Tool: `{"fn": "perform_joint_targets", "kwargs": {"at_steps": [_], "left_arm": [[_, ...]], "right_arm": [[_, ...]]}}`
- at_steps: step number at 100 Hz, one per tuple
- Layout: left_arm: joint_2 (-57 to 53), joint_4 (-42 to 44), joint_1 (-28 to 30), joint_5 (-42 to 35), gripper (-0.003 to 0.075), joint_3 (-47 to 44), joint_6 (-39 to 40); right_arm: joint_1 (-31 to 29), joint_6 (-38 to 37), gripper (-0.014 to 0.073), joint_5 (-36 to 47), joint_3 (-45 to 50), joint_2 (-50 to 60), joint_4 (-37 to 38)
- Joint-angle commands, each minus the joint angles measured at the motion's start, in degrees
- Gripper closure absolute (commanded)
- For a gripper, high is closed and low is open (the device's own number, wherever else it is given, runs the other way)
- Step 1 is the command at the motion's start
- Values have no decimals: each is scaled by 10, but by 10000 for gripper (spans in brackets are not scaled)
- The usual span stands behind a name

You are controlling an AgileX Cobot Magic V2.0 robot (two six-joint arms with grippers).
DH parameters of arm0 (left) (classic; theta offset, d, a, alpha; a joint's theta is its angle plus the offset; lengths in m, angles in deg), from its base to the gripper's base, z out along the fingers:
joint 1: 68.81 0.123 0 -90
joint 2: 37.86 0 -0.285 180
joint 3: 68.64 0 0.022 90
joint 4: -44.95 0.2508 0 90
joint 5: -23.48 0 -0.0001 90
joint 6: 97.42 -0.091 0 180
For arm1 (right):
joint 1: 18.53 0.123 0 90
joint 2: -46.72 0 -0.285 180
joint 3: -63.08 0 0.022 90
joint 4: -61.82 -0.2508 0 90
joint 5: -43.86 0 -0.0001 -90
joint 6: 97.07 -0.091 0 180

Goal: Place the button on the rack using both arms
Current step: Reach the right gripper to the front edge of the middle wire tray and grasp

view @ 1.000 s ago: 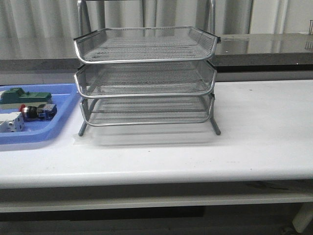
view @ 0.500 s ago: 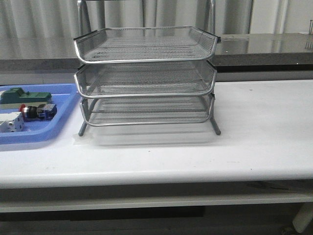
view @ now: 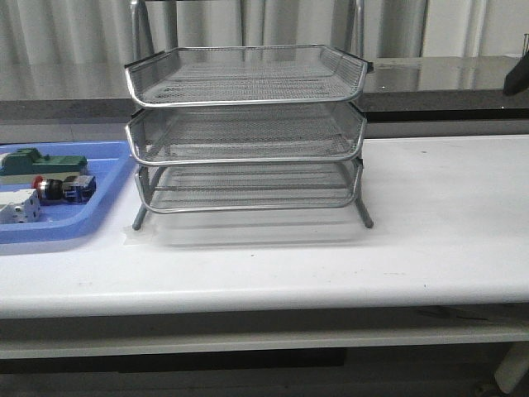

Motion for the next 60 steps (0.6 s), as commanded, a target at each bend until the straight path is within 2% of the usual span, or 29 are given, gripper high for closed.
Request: {"fn": "perform_joint_targets", "kwargs": {"at_steps": [1, 22, 60], "left_arm": [[-18, -4, 0, -50, 741, -32, 7], [-18, -4, 0, -50, 741, -32, 7], [-18, -4, 0, -50, 741, -32, 7]], "right_arm": [[4, 1, 167, 56, -20, -20, -39], [38, 1, 167, 108, -34, -88, -56], [85, 1, 167, 110, -150, -221, -75]]}}
